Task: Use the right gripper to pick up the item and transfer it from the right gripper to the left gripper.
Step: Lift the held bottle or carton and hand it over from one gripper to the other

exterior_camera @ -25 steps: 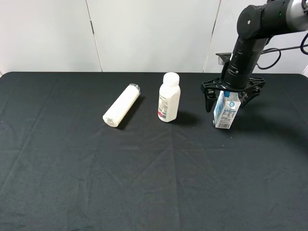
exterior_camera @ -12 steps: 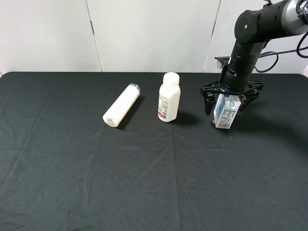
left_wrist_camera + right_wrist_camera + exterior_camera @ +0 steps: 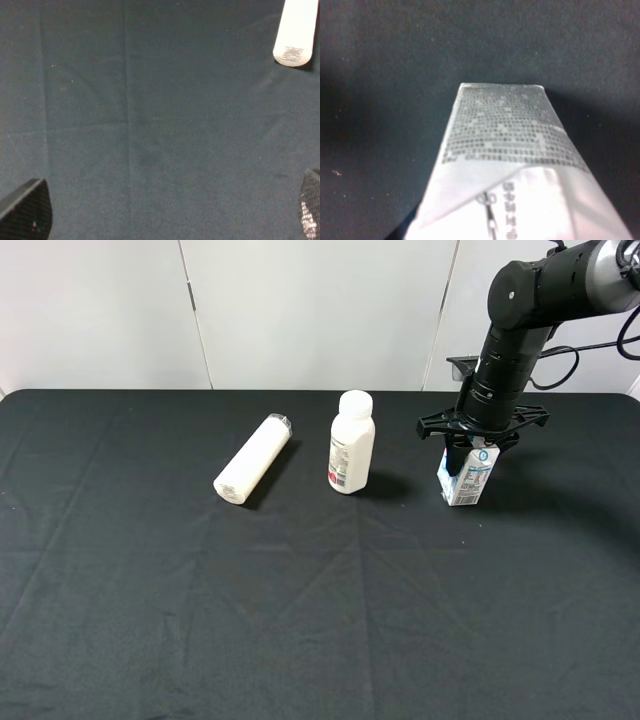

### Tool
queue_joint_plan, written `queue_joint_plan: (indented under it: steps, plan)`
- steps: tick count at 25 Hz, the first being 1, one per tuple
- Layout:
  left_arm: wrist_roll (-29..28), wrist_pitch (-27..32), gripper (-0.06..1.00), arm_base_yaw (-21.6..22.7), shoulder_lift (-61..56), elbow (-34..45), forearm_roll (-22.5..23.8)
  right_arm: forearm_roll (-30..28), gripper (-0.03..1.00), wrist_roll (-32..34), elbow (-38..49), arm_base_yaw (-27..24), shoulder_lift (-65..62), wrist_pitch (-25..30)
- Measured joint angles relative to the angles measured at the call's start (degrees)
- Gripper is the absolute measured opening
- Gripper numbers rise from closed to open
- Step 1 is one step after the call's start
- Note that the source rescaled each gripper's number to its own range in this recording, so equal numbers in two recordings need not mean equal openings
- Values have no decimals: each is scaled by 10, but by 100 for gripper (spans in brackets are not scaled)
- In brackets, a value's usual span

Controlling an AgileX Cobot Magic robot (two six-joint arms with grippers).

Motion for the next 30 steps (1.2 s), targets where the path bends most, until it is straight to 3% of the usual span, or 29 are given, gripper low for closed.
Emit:
queue_joint_plan:
  steps: [11, 23, 30]
  plan:
    - [0, 0, 97, 0, 0, 0, 0, 0, 5, 0, -6, 0, -4, 9]
    - [0, 0, 97, 0, 0, 0, 0, 2, 5, -1, -14, 0, -94, 62]
    - [0, 0, 97, 0, 0, 0, 0, 50, 5, -45, -14, 0, -146, 97]
